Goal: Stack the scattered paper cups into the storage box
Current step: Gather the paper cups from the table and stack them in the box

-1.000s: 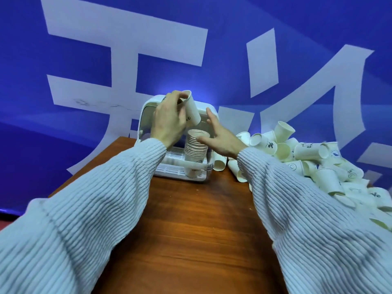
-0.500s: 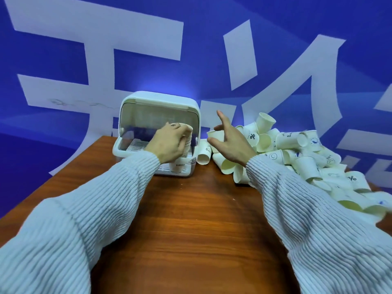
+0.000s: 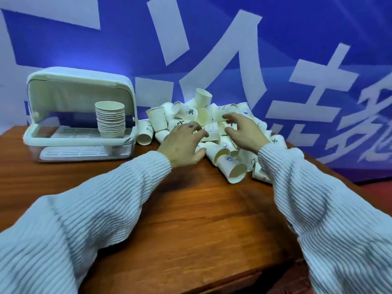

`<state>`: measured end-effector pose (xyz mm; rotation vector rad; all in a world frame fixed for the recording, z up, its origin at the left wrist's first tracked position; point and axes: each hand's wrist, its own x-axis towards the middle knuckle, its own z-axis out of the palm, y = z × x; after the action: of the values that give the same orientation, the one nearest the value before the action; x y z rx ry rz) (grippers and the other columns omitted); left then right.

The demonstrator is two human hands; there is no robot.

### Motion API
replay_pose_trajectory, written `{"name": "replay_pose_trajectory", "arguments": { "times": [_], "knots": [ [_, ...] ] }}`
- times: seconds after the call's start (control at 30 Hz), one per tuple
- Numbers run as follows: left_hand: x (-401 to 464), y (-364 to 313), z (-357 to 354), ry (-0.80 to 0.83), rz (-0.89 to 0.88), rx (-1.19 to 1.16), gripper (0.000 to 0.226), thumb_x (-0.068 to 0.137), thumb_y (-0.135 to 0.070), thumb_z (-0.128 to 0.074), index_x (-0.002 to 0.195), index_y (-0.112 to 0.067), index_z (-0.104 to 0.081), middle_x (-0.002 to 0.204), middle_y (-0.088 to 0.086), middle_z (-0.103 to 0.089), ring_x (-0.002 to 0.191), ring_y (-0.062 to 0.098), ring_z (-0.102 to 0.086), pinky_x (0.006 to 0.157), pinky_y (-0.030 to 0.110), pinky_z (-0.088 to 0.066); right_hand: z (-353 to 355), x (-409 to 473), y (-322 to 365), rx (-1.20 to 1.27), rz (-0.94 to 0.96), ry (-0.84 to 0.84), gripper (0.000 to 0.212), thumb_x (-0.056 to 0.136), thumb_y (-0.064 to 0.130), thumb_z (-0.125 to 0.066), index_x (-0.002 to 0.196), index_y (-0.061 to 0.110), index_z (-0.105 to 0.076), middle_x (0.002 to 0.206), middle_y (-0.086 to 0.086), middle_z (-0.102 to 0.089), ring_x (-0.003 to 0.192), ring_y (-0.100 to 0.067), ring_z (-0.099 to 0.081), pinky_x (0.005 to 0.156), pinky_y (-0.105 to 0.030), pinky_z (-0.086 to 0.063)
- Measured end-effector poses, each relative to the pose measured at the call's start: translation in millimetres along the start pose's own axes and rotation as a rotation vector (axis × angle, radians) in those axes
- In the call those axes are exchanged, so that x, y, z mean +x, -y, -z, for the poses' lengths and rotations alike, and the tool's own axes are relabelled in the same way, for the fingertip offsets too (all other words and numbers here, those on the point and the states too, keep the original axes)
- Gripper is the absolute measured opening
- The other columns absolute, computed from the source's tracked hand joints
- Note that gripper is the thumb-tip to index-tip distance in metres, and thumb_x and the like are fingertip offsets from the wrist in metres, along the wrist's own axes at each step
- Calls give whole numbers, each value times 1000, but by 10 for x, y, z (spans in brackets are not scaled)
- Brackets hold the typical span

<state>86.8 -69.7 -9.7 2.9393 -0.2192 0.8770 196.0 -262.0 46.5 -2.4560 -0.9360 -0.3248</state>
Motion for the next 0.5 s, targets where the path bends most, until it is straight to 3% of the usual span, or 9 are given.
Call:
{"name": "replay_pose_trajectory", "arguments": {
  "times": [0.1, 0.23, 0.3, 0.37, 0.5],
  "knots": [
    [159, -422, -252, 125, -18, -12, 58, 88, -54, -50, 135, -20, -58, 130, 8, -58, 116, 30, -56, 92, 45, -50, 219, -228, -330, -79, -98, 29, 44, 96, 26, -59, 140, 23, -60, 136, 0, -66, 126, -17, -60, 105, -38, -48],
    [297, -781, -483, 295, 86, -82, 67, 90, -57, -41, 150, -27, -40, 148, 11, -42, 132, 33, -43, 102, 50, -44, 411, -476, -686, -181, -169, 134, 42, 94, 33, -60, 136, 24, -63, 134, -1, -67, 122, -20, -62, 101, -35, -49],
    [332, -839, -558, 363, 7, 17, 63, 92, -41, -49, 152, -31, -30, 155, 7, -35, 139, 33, -35, 108, 52, -37, 458, -584, -805, -283, -167, 227, 49, 92, 33, -62, 140, 25, -59, 139, -1, -63, 126, -20, -59, 101, -33, -46],
    [337, -840, -594, 438, -49, 95, 76, 85, -21, -59, 151, -32, -24, 160, 5, -30, 142, 32, -29, 109, 52, -33, 461, -673, -905, -453, -158, 320, 58, 88, 36, -63, 145, 27, -54, 143, -2, -58, 130, -24, -54, 104, -39, -46],
    [293, -842, -615, 461, -134, 193, 94, 81, -17, -65, 156, -35, -11, 160, 6, -30, 146, 31, -19, 112, 48, -30, 384, -790, -1077, -652, -162, 425, 79, 78, 56, -73, 147, 31, -46, 139, -1, -54, 130, -27, -50, 101, -53, -50]
  ]
}}
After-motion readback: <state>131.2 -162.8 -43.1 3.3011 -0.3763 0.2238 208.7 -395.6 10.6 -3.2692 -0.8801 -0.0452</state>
